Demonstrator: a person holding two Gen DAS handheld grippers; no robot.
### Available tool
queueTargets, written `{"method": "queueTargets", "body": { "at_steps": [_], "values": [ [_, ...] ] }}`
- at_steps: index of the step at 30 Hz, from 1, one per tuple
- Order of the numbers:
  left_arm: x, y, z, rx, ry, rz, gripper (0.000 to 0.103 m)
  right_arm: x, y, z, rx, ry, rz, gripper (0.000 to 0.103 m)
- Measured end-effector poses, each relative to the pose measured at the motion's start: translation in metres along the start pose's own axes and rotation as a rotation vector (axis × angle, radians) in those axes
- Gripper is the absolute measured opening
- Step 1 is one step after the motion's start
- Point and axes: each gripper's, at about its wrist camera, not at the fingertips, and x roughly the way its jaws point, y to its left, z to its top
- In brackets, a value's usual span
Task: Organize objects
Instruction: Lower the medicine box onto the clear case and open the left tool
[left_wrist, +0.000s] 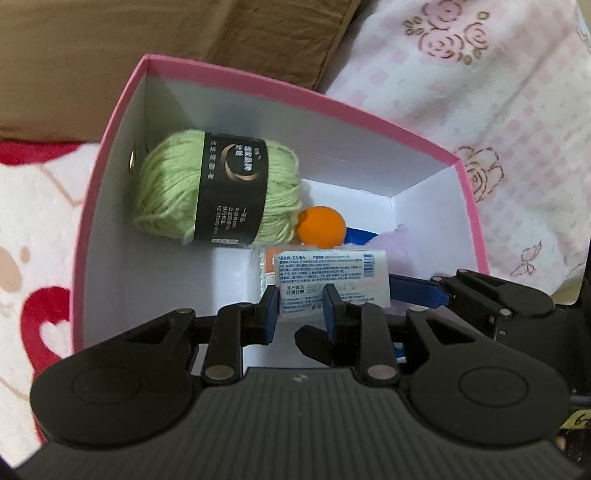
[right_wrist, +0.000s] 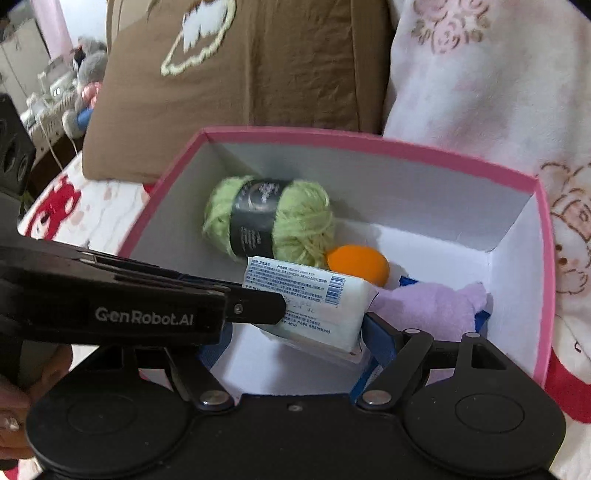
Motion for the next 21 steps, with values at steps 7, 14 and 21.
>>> {"method": "queueTargets", "body": {
  "at_steps": [7, 14, 21],
  "values": [
    [0.012, 0.009, 0.000, -0.016, -0.015, -0.004, 0.024, 0.011, -0.003, 0.004, -0.005, 0.040, -0.003, 0.082],
    [0.012, 0.010, -0.001, -0.027, -0.045, -0.005, 0.024, 0.011, -0.012, 0.006, 0.021, 0.049, 0.027, 0.083],
    [0.014, -0.001, 0.000, 0.002, -0.081, 0.052, 0.023, 0.006, -0.017, -0.001, -0.049, 0.009, -0.001, 0.052]
  ]
}}
